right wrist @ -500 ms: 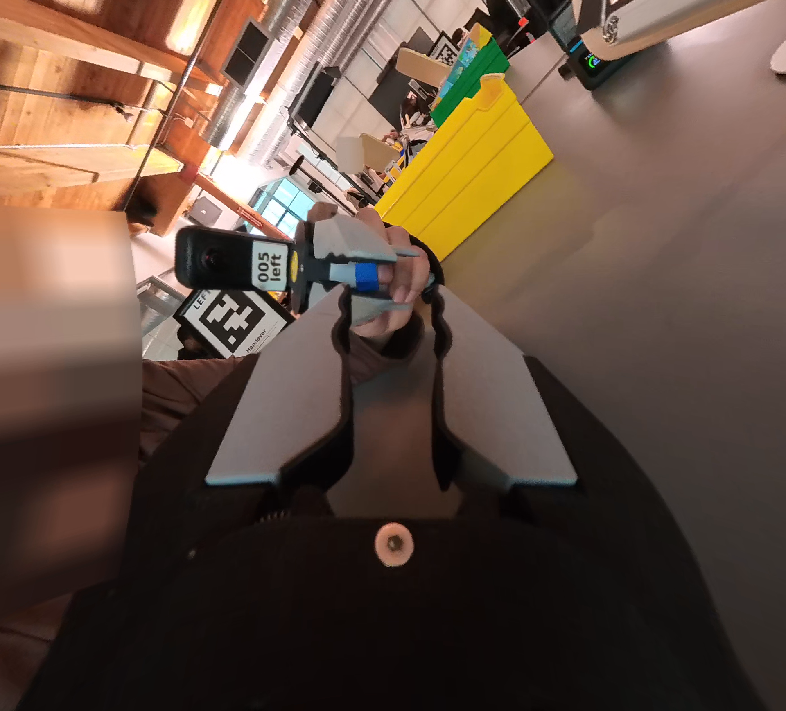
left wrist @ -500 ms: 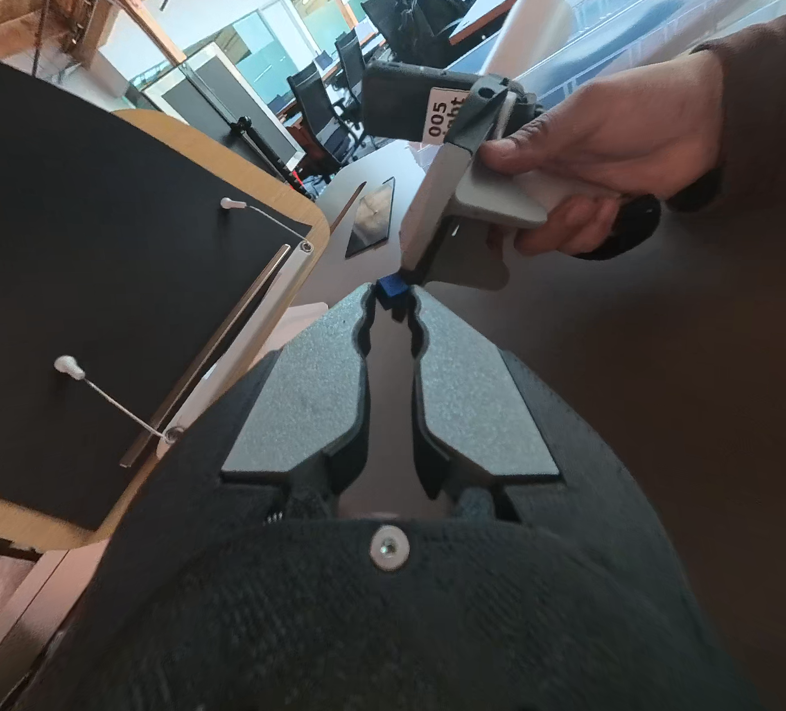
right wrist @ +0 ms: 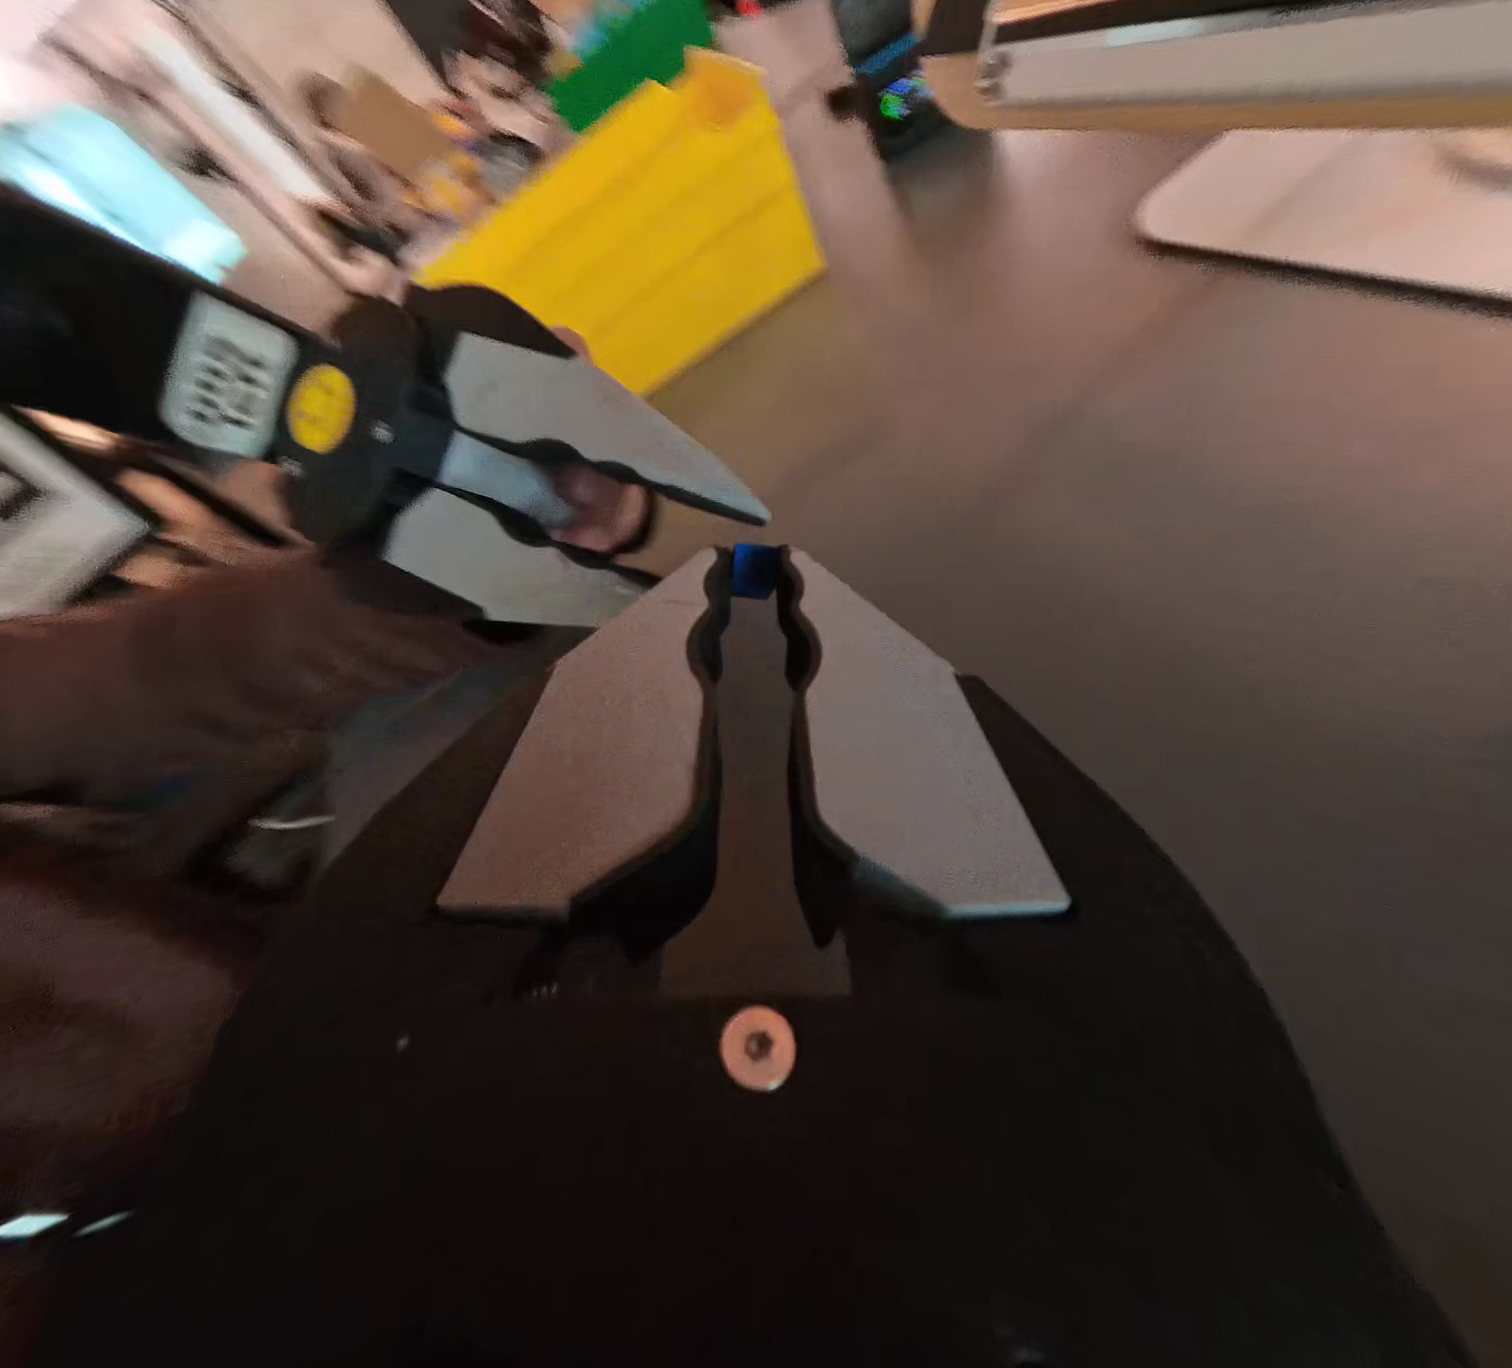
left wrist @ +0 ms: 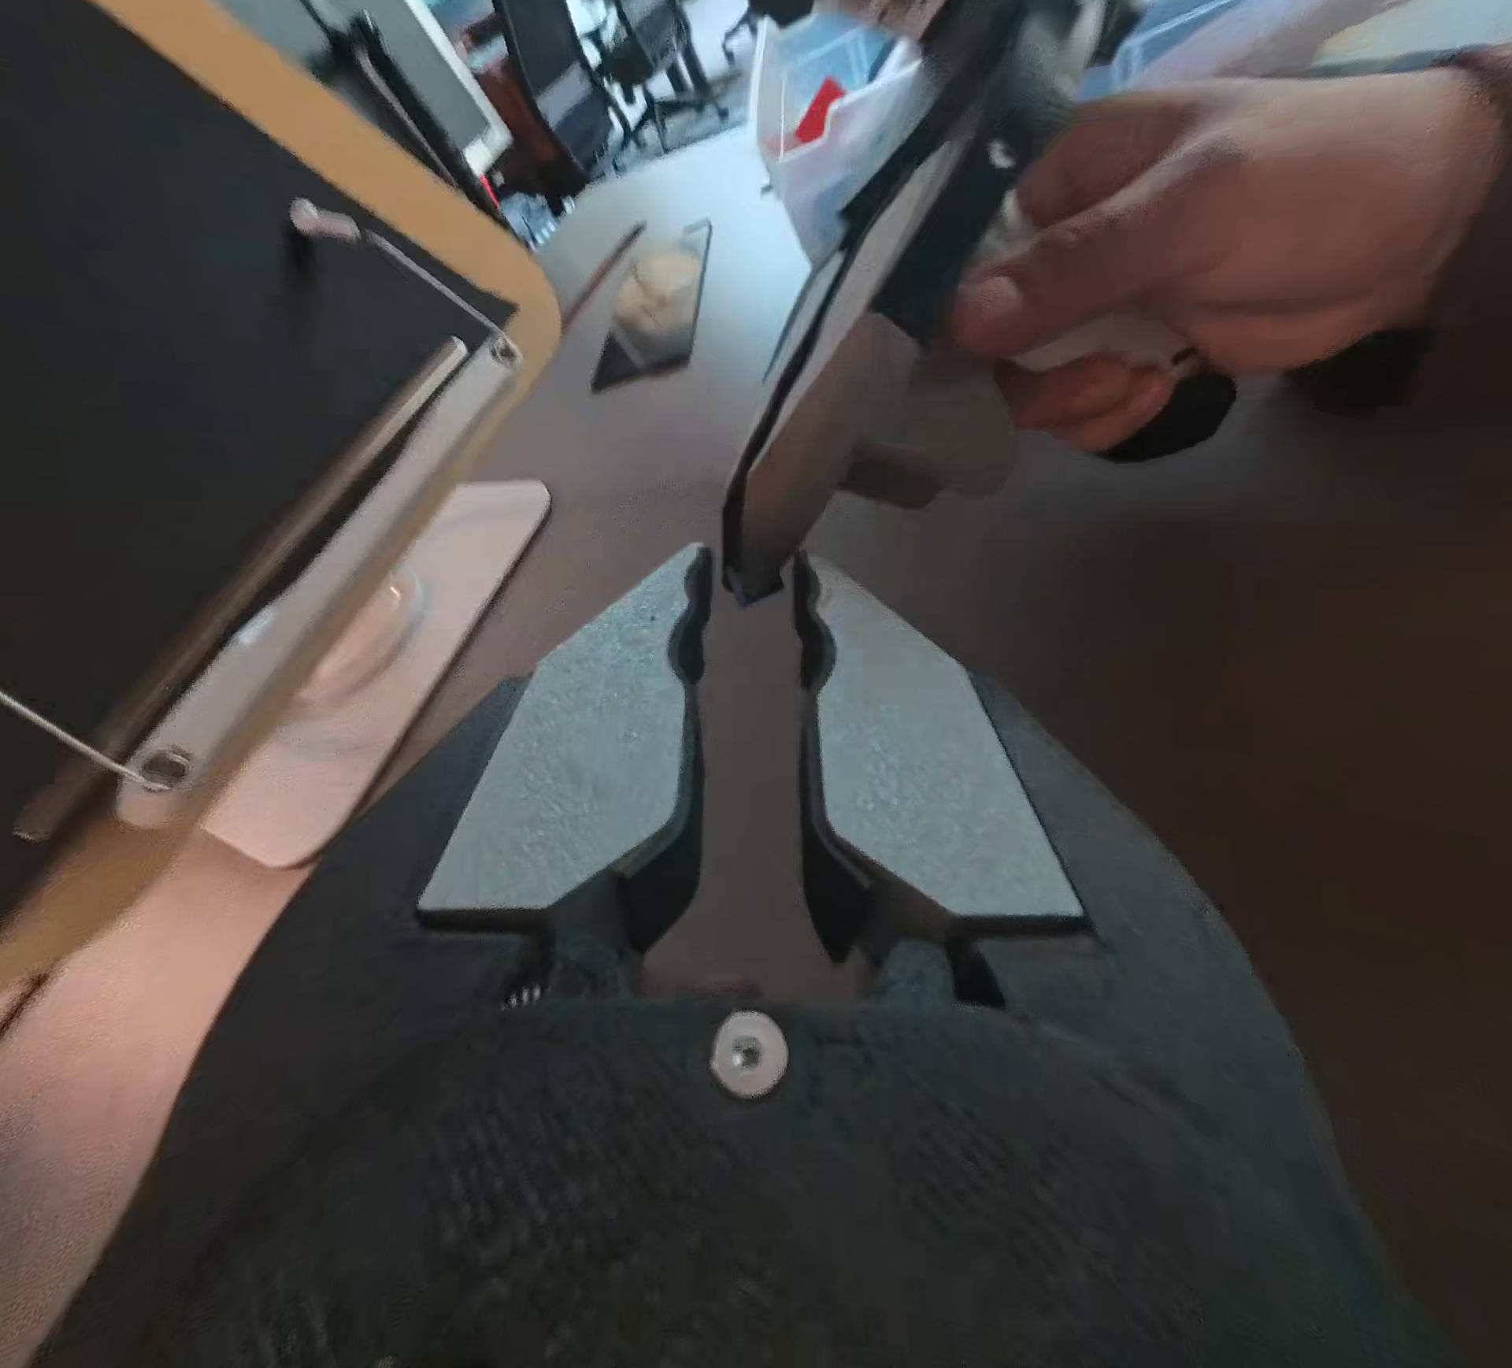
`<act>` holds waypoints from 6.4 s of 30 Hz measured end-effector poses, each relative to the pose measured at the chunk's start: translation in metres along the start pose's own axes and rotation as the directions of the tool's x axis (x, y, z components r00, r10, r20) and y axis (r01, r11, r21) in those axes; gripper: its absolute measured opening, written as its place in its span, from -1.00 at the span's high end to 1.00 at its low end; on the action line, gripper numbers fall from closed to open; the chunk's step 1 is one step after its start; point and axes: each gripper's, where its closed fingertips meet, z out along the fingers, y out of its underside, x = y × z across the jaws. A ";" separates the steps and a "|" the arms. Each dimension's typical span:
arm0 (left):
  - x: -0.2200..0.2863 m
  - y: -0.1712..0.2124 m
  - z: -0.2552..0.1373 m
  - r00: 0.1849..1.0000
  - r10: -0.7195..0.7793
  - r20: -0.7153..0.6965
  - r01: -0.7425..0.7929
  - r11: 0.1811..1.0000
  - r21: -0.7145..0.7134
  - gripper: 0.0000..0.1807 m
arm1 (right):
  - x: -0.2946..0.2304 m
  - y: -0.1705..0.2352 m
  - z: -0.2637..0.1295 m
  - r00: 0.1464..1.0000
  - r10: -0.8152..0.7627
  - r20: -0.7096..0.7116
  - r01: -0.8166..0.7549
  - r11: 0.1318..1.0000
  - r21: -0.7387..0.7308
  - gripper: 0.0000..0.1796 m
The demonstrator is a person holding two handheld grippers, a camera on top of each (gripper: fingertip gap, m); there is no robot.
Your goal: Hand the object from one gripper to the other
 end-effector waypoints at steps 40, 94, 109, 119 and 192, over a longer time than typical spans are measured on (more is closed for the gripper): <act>0.016 0.023 0.015 0.993 -0.100 -0.067 0.093 0.991 -0.101 0.81 | -0.004 -0.057 -0.244 0.653 -0.097 -0.751 0.162 0.987 0.014 0.36; 0.087 0.002 -0.037 0.907 -0.317 -0.279 0.314 0.948 -0.055 1.00 | 0.090 -0.022 0.005 0.816 -0.344 -0.465 0.327 0.938 -0.120 0.52; 0.079 0.019 -0.036 0.849 -0.440 -0.291 0.407 0.897 -0.171 0.42 | 0.083 -0.026 0.015 0.843 -0.317 -0.435 0.311 0.946 -0.088 0.44; 0.032 0.007 -0.160 0.728 -0.684 0.039 0.654 0.677 -0.338 -0.15 | 0.077 -0.031 0.010 0.877 -0.262 -0.403 0.280 0.960 -0.014 0.38; -0.094 0.204 -0.290 0.464 -0.718 0.518 0.823 0.135 -0.551 -0.30 | 0.064 -0.032 0.016 0.929 -0.201 -0.310 0.226 0.973 0.048 0.46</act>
